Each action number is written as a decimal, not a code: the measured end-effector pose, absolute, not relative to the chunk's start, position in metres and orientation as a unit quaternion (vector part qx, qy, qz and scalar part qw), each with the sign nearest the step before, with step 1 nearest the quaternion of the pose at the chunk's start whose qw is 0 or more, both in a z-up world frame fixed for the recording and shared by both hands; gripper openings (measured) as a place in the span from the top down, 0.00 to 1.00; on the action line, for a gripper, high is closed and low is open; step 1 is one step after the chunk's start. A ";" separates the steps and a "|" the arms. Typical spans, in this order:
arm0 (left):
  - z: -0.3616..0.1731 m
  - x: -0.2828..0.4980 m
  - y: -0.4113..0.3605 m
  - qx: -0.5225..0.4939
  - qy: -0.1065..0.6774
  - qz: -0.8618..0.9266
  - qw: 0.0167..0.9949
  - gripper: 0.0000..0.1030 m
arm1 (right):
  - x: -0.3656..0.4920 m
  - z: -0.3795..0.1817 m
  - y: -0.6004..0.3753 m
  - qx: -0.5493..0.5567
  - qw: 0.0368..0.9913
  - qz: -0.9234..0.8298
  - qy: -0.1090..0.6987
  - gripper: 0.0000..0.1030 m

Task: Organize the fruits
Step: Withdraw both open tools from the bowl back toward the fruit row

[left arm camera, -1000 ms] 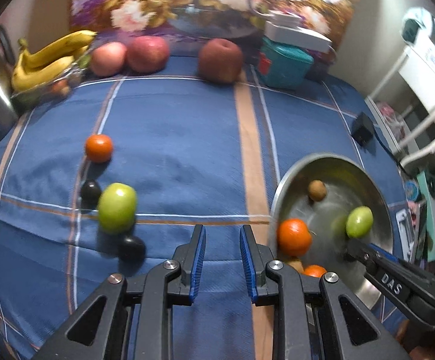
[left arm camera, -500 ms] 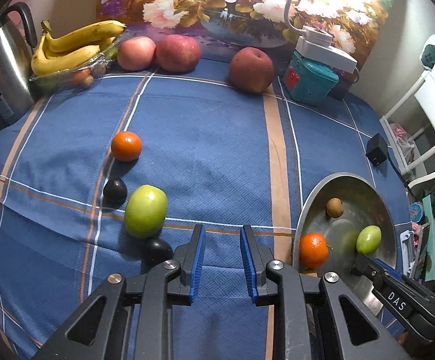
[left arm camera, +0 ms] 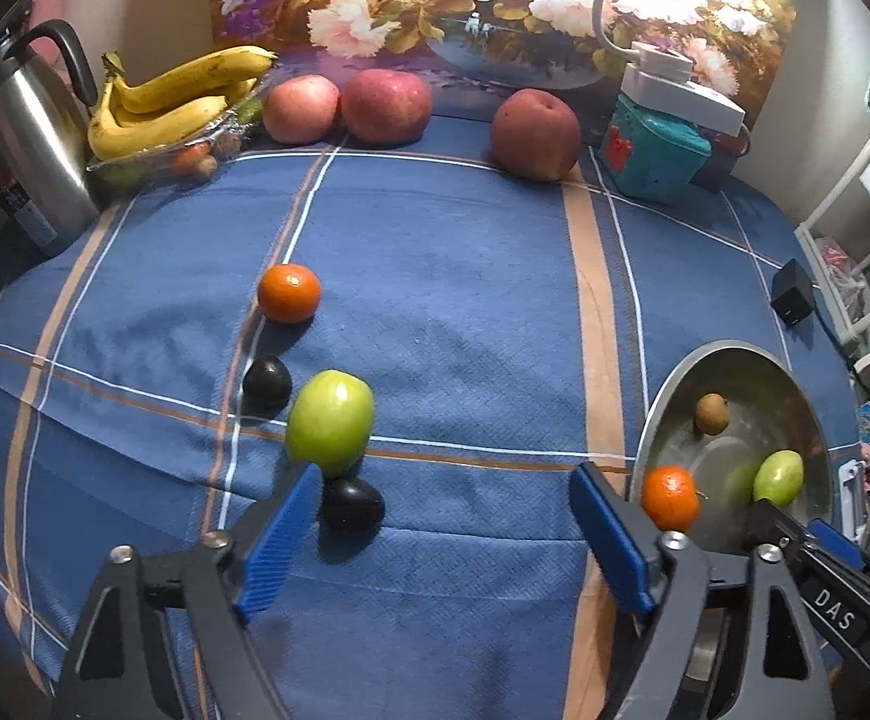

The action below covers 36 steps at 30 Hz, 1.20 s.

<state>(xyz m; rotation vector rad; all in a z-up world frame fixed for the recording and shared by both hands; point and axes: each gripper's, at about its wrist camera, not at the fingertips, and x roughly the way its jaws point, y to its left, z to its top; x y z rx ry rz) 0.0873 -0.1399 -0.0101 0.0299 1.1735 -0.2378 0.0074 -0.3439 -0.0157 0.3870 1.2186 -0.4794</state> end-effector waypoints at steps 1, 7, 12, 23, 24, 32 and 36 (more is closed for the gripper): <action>-0.010 0.087 -0.140 0.016 0.551 -0.111 0.827 0.11 | 0.007 -0.016 -0.344 0.177 0.776 -0.223 0.563 0.30; -0.010 0.088 -0.142 0.031 0.548 -0.108 0.829 0.10 | 0.007 -0.016 -0.345 0.173 0.777 -0.227 0.561 0.22; -0.009 0.087 -0.141 0.047 0.531 -0.094 0.841 0.00 | 0.007 -0.015 -0.345 0.172 0.783 -0.227 0.553 0.18; -0.008 0.087 -0.143 0.048 0.530 -0.108 0.840 0.00 | 0.006 -0.013 -0.349 0.176 0.780 -0.240 0.550 0.00; -0.008 0.087 -0.143 0.049 0.529 -0.109 0.840 0.00 | 0.006 -0.013 -0.349 0.176 0.779 -0.241 0.551 0.00; -0.006 0.085 -0.142 0.056 0.524 -0.117 0.842 0.00 | 0.006 -0.011 -0.348 0.173 0.782 -0.241 0.548 0.00; -0.006 0.086 -0.136 0.057 0.522 -0.113 0.844 0.00 | 0.007 -0.010 -0.347 0.173 0.783 -0.239 0.547 0.00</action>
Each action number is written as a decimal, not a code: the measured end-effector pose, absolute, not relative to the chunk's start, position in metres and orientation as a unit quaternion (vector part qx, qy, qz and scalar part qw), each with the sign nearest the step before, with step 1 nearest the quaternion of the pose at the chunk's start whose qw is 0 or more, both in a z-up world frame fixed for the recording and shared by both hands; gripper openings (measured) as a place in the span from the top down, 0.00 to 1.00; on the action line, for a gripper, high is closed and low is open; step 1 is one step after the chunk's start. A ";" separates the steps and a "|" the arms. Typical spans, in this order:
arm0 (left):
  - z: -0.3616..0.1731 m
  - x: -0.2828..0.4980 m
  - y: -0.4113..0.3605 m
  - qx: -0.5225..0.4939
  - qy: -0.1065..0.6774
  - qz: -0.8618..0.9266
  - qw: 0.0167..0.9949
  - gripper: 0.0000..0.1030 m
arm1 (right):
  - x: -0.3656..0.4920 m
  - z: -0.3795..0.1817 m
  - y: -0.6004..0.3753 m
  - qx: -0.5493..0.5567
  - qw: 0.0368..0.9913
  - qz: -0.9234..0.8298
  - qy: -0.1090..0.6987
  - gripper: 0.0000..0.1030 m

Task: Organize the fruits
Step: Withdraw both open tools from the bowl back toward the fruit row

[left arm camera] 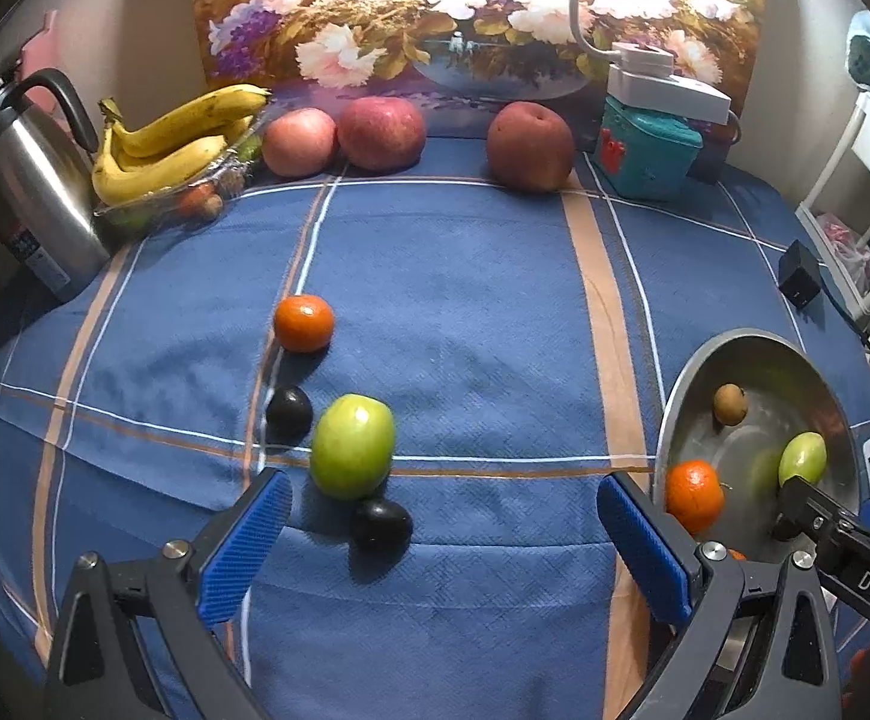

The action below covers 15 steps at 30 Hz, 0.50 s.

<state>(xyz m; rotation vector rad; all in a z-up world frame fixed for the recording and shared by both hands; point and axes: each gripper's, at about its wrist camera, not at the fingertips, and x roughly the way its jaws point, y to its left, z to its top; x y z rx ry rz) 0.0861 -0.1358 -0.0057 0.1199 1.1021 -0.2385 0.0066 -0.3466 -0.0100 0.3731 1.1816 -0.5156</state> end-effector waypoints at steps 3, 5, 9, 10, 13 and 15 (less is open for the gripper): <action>-0.002 0.088 -0.129 0.065 0.513 -0.100 0.850 0.00 | 0.008 -0.010 -0.344 0.168 0.782 -0.240 0.550 0.00; 0.000 0.090 -0.124 0.072 0.509 -0.091 0.853 0.00 | 0.009 -0.008 -0.342 0.165 0.784 -0.241 0.549 0.00; -0.001 0.097 -0.110 0.091 0.509 -0.065 0.854 0.00 | 0.010 -0.005 -0.339 0.171 0.787 -0.236 0.543 0.00; -0.001 0.099 -0.106 0.092 0.509 -0.061 0.853 0.00 | 0.011 -0.004 -0.338 0.173 0.789 -0.234 0.542 0.00; -0.003 0.105 -0.089 0.081 0.517 -0.051 0.851 0.00 | 0.014 -0.001 -0.333 0.171 0.791 -0.233 0.540 0.00; -0.003 0.109 -0.078 0.070 0.520 -0.042 0.850 0.00 | 0.017 0.000 -0.329 0.168 0.791 -0.231 0.540 0.00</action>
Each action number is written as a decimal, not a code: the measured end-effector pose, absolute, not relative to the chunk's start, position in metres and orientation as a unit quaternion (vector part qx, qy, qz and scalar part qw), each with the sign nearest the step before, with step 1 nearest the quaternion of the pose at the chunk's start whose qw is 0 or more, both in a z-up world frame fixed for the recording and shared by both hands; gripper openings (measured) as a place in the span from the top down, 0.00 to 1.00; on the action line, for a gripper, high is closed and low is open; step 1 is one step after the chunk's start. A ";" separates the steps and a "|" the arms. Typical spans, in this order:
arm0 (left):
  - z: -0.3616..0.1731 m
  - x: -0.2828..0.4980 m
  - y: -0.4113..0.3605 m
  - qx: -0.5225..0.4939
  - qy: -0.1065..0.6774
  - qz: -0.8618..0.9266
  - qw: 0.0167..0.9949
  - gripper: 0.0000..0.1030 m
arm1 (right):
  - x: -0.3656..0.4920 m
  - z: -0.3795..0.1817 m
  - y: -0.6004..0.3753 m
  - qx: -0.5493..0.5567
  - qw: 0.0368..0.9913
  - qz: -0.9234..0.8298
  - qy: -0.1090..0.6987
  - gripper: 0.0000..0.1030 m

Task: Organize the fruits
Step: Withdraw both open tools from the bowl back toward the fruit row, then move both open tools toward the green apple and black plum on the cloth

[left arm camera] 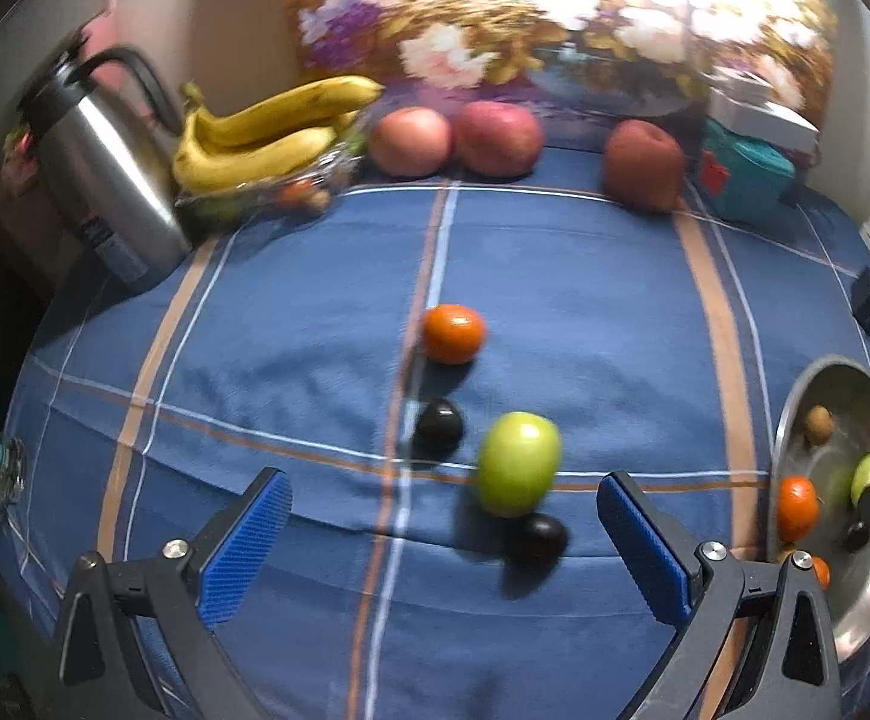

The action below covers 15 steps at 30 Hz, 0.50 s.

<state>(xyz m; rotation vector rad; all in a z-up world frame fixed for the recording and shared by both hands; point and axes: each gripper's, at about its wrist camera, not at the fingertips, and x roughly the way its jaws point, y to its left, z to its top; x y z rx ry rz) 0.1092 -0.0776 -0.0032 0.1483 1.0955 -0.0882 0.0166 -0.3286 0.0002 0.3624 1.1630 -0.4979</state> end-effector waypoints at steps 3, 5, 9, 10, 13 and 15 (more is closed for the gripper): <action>-0.002 0.114 -0.061 0.068 0.519 -0.021 0.852 0.00 | 0.021 0.001 -0.319 0.153 0.791 -0.234 0.544 0.00; -0.002 0.117 -0.050 0.065 0.519 -0.010 0.852 0.00 | 0.025 0.002 -0.310 0.147 0.794 -0.225 0.545 0.00; -0.001 0.121 -0.029 0.057 0.520 0.002 0.852 0.00 | 0.032 0.004 -0.292 0.142 0.800 -0.210 0.544 0.00; 0.000 0.123 -0.025 0.054 0.520 0.002 0.852 0.00 | 0.035 0.005 -0.286 0.138 0.801 -0.206 0.545 0.00; 0.001 0.125 -0.011 0.043 0.522 0.003 0.852 0.00 | 0.041 0.005 -0.272 0.133 0.802 -0.197 0.548 0.00; 0.002 0.126 -0.003 0.038 0.521 0.008 0.853 0.00 | 0.048 0.005 -0.261 0.131 0.803 -0.189 0.550 0.00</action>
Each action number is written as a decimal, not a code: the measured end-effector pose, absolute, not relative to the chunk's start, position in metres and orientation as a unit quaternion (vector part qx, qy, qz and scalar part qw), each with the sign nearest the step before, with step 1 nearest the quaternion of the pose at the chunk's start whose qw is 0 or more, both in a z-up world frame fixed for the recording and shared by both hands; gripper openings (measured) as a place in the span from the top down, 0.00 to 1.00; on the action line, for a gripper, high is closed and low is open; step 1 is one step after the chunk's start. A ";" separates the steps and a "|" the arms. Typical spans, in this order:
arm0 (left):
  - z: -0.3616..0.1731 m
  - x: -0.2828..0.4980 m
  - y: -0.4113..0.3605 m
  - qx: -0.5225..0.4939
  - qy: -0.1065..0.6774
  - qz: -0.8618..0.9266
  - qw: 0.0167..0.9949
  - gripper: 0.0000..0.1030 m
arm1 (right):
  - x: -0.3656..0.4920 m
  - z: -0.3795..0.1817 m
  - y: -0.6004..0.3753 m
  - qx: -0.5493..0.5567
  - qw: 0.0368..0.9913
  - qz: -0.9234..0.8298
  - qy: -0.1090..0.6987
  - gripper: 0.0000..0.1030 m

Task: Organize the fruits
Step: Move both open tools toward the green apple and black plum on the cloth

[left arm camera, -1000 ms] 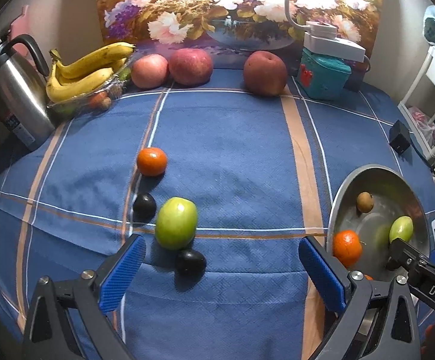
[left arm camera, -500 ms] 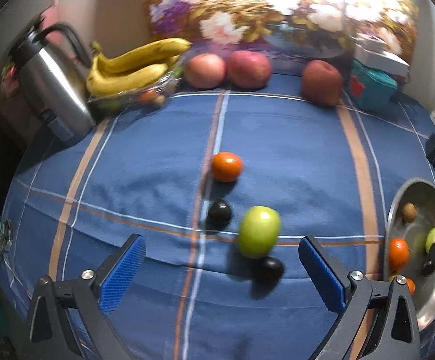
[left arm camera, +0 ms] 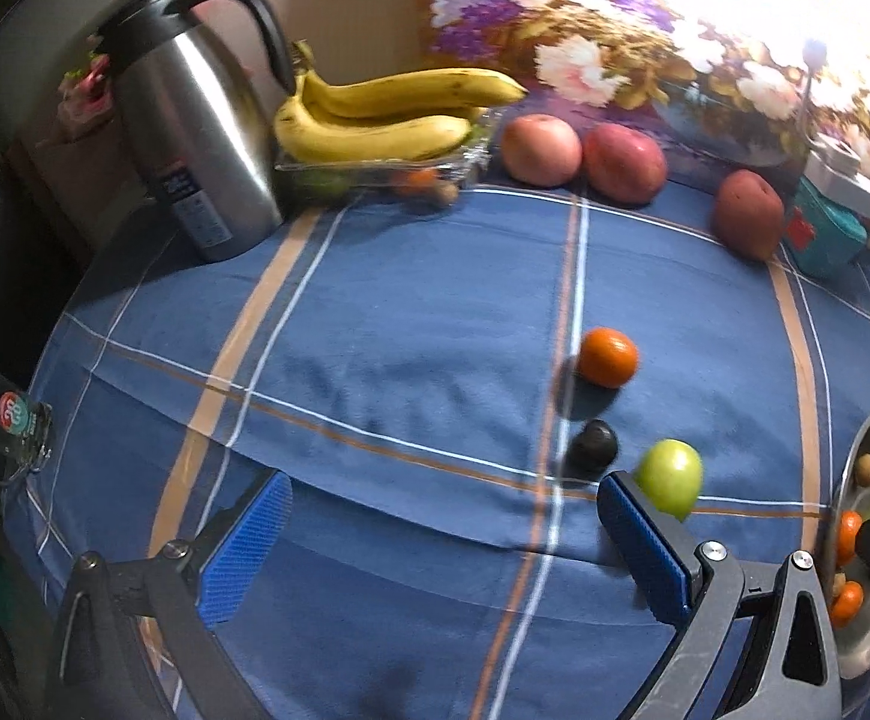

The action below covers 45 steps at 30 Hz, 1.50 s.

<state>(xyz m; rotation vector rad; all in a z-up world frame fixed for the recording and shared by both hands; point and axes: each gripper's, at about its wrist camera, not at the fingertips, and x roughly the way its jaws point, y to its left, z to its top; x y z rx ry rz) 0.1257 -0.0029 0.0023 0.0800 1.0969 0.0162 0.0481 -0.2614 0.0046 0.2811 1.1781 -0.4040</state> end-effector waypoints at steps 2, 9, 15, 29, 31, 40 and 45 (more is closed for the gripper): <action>0.003 0.127 0.007 0.030 0.521 0.014 0.853 0.00 | 0.054 0.005 -0.250 0.126 0.805 -0.181 0.551 0.00; 0.002 0.130 0.030 0.003 0.523 0.032 0.852 0.00 | 0.071 0.004 -0.217 0.124 0.810 -0.150 0.554 0.00; -0.005 0.133 0.033 -0.001 0.532 0.023 0.847 0.00 | 0.082 -0.005 -0.198 0.121 0.806 -0.134 0.563 0.00; -0.045 0.144 0.032 0.005 0.579 0.020 0.815 0.00 | 0.103 -0.042 -0.164 0.115 0.786 -0.092 0.601 0.00; -0.048 0.144 0.034 0.003 0.581 0.021 0.813 0.00 | 0.104 -0.049 -0.161 0.115 0.781 -0.089 0.607 0.00; -0.060 0.150 0.039 0.008 0.593 0.023 0.805 0.00 | 0.111 -0.071 -0.156 0.112 0.771 -0.091 0.621 0.00; -0.064 0.151 0.037 0.009 0.598 0.018 0.802 0.00 | 0.114 -0.080 -0.152 0.103 0.771 -0.099 0.621 0.00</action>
